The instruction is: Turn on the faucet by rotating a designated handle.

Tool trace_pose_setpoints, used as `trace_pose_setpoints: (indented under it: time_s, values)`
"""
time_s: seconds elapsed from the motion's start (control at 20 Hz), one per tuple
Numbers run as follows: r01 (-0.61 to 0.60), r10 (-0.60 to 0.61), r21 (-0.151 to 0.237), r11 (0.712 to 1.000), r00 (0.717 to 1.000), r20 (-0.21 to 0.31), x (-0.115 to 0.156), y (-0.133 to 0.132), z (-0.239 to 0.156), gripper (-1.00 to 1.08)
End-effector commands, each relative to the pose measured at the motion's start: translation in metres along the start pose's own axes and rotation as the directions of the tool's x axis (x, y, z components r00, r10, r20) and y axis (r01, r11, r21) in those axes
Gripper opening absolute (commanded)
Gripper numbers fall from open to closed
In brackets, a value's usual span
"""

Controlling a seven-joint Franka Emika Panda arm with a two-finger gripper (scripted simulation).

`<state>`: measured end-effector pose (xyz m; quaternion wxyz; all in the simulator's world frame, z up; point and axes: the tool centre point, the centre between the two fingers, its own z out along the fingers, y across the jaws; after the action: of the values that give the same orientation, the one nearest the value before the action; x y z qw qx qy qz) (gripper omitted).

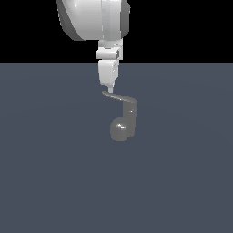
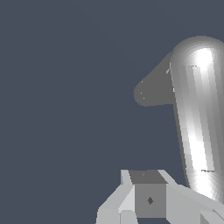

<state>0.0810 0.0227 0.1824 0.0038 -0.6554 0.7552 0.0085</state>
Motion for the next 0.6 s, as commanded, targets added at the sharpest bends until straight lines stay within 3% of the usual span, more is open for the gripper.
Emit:
trace_pose_setpoints:
  time_s: [0.0, 0.55]
  values:
    - [-0.024, 0.024, 0.005, 1.0, 1.0, -0.01, -0.0003, -0.003, 0.0052, -1.0]
    - [-0.038, 0.039, 0.008, 0.999, 0.999, -0.016, -0.0019, 0.0006, 0.0093, -1.0]
